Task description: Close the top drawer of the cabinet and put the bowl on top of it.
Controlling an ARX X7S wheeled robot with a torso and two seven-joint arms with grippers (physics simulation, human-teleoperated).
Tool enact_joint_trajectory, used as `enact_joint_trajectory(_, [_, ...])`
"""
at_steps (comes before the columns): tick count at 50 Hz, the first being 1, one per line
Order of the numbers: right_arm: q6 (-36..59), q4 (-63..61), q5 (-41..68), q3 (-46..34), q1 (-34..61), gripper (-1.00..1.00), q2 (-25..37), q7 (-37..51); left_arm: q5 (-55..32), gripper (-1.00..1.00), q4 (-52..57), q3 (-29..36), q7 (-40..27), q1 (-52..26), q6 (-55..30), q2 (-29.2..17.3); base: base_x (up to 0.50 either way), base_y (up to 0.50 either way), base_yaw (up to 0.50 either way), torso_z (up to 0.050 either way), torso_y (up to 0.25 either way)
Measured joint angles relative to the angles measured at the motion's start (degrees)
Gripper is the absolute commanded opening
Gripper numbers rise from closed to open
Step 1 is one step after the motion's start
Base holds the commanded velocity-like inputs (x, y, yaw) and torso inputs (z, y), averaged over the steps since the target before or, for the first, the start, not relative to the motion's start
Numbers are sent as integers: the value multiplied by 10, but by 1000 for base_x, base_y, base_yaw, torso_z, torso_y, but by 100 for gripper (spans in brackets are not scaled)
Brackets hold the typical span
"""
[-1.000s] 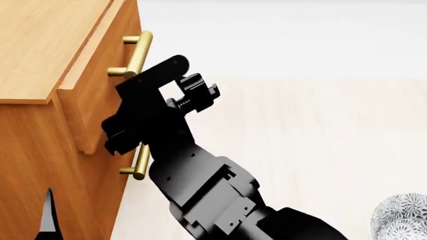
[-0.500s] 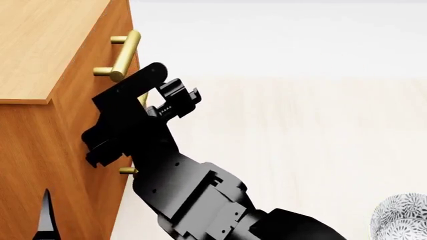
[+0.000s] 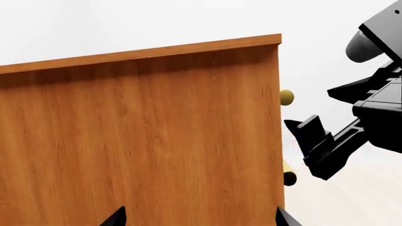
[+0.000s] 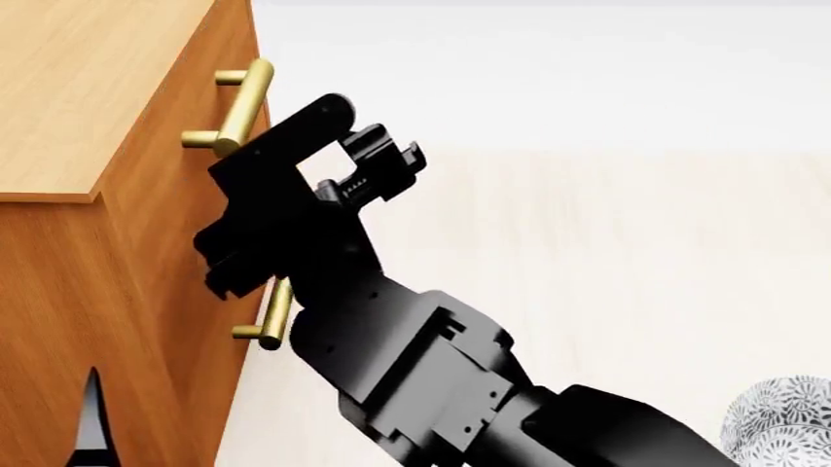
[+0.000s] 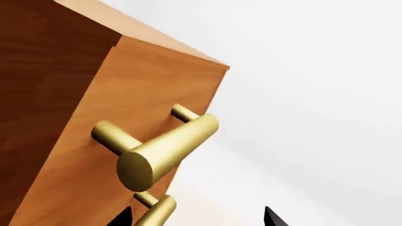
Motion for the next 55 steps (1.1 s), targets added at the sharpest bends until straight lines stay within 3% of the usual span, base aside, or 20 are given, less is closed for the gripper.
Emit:
enact_joint_trajectory(23, [88, -188, 4, -9, 67, 100, 167, 92, 6, 100, -1, 20, -4, -9, -4, 2, 0, 0, 0, 0, 0])
enact_joint_trajectory(55, [254, -516, -4, -72, 164, 100, 473, 194, -6, 100, -2, 20, -4, -5, 8, -4, 0, 0, 0, 0, 0])
